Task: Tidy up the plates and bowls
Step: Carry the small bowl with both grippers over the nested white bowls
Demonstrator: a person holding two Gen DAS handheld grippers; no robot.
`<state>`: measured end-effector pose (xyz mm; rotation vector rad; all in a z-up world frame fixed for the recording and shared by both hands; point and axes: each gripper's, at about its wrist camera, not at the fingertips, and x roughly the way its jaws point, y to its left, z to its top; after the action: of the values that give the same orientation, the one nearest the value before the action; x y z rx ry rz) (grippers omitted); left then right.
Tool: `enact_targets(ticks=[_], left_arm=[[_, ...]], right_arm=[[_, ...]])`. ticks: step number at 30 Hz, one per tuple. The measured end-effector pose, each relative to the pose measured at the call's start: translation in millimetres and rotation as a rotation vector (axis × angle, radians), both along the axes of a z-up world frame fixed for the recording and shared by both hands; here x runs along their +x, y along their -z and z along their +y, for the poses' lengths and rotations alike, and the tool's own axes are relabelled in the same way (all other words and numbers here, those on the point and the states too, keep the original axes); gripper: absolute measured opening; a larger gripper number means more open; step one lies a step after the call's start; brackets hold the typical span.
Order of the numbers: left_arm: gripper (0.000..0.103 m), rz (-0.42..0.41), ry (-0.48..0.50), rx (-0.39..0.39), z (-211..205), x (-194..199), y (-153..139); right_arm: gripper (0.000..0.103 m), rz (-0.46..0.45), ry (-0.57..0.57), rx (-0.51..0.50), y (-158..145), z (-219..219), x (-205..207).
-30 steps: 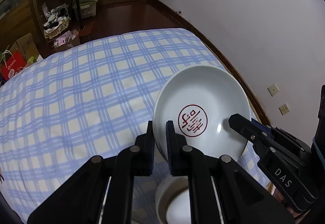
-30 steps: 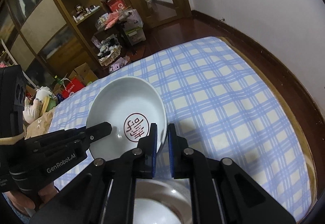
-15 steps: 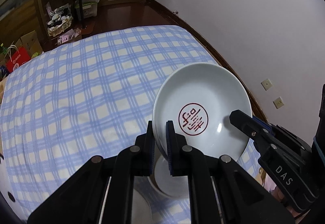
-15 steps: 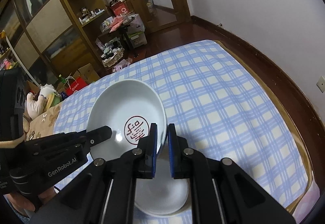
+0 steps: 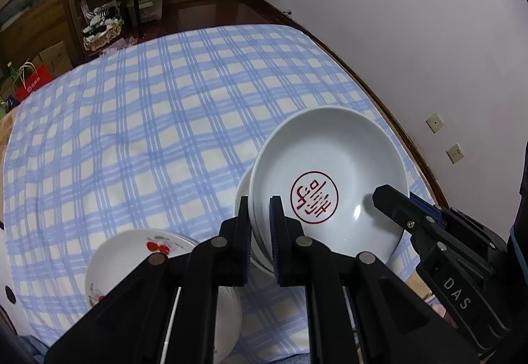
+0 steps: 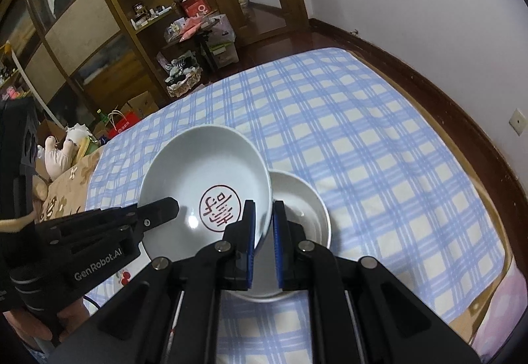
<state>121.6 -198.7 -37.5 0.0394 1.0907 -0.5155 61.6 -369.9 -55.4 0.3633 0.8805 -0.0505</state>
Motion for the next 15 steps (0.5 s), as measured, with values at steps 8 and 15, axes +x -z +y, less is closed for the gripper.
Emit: enact_targets(ticks=[8, 15], left_arm=[[0.01, 0.033, 0.002, 0.02, -9, -4, 24], [0.01, 0.05, 0.012, 0.051, -16, -3, 43]], right_arm=[[0.011, 0.019, 0.022, -0.004, 18, -3, -7], [0.011, 0.043, 0.037, 0.017, 36, -8, -6]])
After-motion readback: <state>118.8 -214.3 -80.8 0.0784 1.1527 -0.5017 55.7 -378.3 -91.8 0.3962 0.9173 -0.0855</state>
